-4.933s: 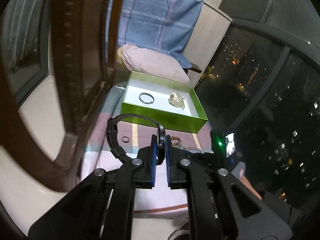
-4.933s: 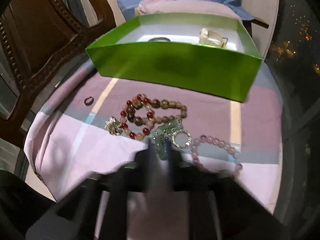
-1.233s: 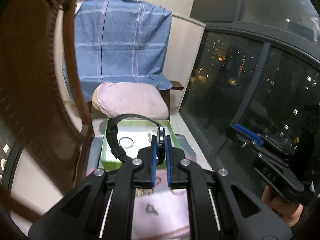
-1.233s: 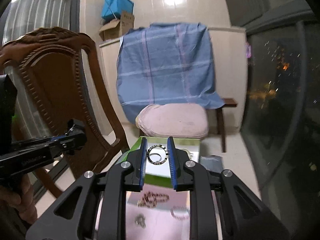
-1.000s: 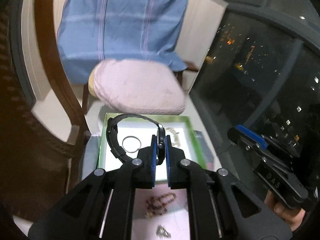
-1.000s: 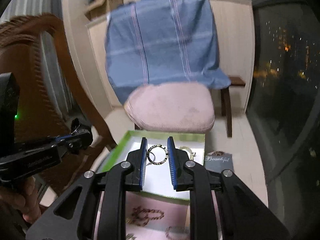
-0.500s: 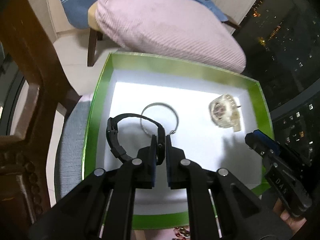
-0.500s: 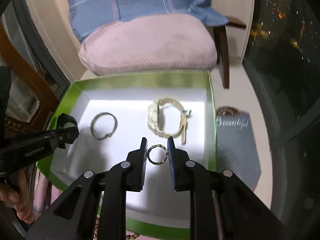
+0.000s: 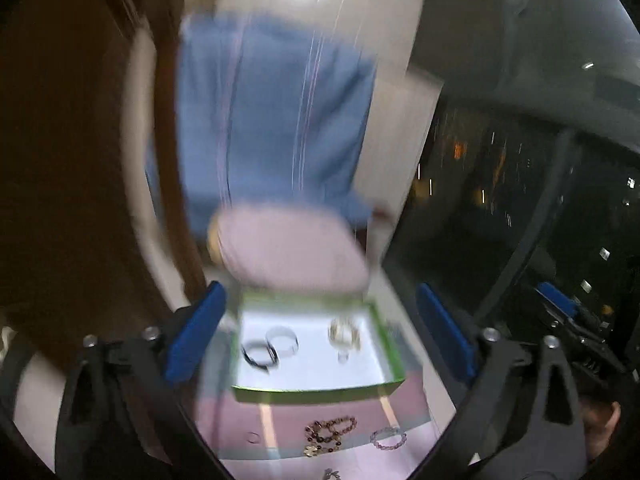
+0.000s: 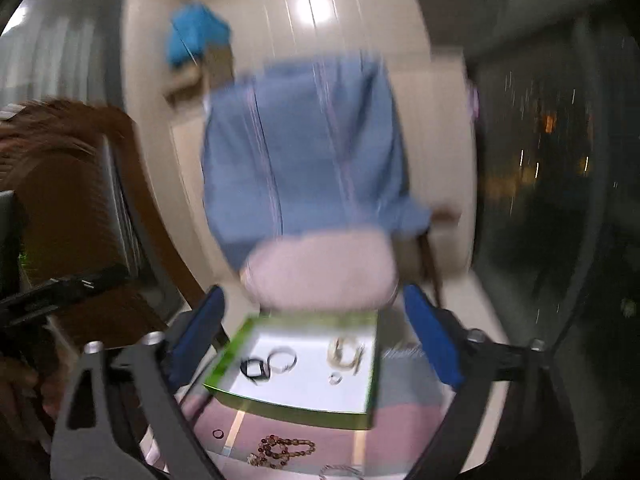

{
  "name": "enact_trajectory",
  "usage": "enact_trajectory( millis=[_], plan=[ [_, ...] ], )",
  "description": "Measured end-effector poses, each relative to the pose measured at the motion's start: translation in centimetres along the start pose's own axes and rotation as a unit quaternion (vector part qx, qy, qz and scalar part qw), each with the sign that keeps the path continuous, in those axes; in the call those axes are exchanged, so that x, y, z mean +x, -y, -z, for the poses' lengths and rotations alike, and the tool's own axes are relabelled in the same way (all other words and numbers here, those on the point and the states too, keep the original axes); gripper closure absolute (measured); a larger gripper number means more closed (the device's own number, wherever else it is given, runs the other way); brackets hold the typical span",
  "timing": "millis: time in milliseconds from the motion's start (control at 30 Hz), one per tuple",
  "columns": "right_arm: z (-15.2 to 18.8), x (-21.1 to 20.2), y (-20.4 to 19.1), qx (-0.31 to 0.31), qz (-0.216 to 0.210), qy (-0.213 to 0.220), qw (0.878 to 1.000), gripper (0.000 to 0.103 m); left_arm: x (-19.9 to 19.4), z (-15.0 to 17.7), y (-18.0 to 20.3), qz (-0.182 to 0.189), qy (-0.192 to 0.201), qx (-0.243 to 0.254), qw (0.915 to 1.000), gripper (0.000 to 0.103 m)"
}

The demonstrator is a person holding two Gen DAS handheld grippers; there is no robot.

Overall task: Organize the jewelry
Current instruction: 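Withdraw both open tools up and away from the green box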

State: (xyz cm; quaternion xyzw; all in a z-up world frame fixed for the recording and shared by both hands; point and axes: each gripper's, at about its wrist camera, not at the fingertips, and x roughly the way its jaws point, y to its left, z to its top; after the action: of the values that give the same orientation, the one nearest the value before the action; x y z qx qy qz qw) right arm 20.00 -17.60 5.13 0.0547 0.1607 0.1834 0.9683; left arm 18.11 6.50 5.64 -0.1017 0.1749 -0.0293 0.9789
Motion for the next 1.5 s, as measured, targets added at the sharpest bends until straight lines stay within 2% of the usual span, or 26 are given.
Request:
enact_trajectory(
  millis=[33, 67, 100, 167, 333, 467, 567, 600, 667, 900, 1500],
  plan=[
    [0.3, -3.5, -0.7, -0.014, 0.003, 0.021, 1.0, 0.012, -4.1, 0.9, 0.8, 0.001, 0.032, 0.012, 0.9994, 0.005],
    [1.1, -6.7, -1.4, -0.029, 0.007, 0.033, 0.999, 0.012, -5.9, 1.6, 1.2, -0.001, 0.045, 0.018, 0.9988, 0.005],
    [1.7, -8.3, -1.8, -0.035, 0.011, 0.037, 0.999, 0.012, -9.1, 3.2, 1.9, -0.003, 0.067, 0.03, 0.9973, 0.004],
    [3.9, -11.7, -2.6, -0.038, 0.011, 0.038, 0.999, 0.011, -12.3, 5.6, 3.0, -0.009, 0.077, 0.044, 0.996, 0.004],
    [10.7, -15.2, -4.5, -0.049, 0.024, -0.003, 0.999, 0.011, -16.2, 12.4, 4.9, -0.011, 0.035, 0.029, 0.9989, 0.004],
    [14.5, -16.4, -4.4, -0.025, 0.03, -0.041, 0.998, 0.01, -16.8, 16.9, 5.1, -0.024, -0.012, 0.036, 0.999, 0.004],
    [16.3, -16.6, -5.0, -0.021, 0.035, -0.061, 0.997, 0.011, -15.6, 18.9, 4.4, -0.032, -0.051, 0.023, 0.9979, 0.004],
    [16.6, -16.6, -5.1, -0.023, 0.035, -0.068, 0.997, 0.011, -15.2, 19.1, 4.0, -0.034, -0.063, 0.013, 0.9973, 0.004],
    [17.1, -17.0, -5.1, -0.013, 0.034, -0.072, 0.997, 0.01, -15.4, 18.9, 3.3, -0.034, -0.062, -0.005, 0.9975, 0.004],
    [16.6, -17.7, -5.4, -0.015, 0.032, -0.064, 0.997, 0.01, -15.9, 19.2, 4.5, -0.031, -0.061, 0.016, 0.9975, 0.004],
    [16.6, -18.1, -5.2, -0.019, 0.03, -0.061, 0.997, 0.011, -15.6, 19.8, 5.2, -0.023, -0.077, 0.02, 0.9965, 0.004]
  ],
)
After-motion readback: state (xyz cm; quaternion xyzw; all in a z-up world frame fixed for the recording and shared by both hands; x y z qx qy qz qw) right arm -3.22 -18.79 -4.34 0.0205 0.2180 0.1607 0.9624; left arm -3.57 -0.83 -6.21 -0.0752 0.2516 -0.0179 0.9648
